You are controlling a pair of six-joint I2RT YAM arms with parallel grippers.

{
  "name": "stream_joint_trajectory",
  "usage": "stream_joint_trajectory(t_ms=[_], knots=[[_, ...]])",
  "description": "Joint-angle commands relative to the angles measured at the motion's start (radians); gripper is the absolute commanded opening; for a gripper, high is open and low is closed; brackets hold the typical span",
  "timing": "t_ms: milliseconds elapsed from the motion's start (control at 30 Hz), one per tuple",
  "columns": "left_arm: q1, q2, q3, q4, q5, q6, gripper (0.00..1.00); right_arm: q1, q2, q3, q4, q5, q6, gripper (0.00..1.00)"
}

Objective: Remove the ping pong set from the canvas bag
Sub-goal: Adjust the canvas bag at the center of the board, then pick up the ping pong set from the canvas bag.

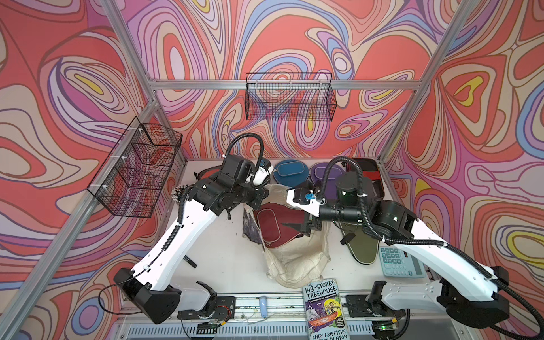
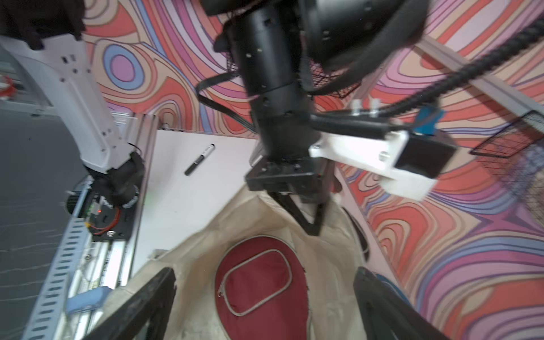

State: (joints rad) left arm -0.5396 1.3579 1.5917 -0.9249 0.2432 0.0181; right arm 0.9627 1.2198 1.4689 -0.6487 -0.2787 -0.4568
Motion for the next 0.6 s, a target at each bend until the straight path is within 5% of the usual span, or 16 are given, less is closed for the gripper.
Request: stream_joint_trajectory(t_ms=[0, 267, 567], knots=[[0.003, 0.003, 0.071, 0.038, 0.026, 0.009, 0.00, 0.017, 0.015, -0.113, -0.023, -0.005, 0.121, 0.97], [0.003, -0.007, 0.087, 0.045, 0.062, 0.017, 0.00, 0.015, 0.030, -0.391, 0.075, 0.181, 0.229, 0.96], [0.002, -0.049, -0.017, 0.121, 0.170, -0.010, 0.00, -0.031, 0.334, -0.306, 0.236, 0.365, 0.382, 0.96]])
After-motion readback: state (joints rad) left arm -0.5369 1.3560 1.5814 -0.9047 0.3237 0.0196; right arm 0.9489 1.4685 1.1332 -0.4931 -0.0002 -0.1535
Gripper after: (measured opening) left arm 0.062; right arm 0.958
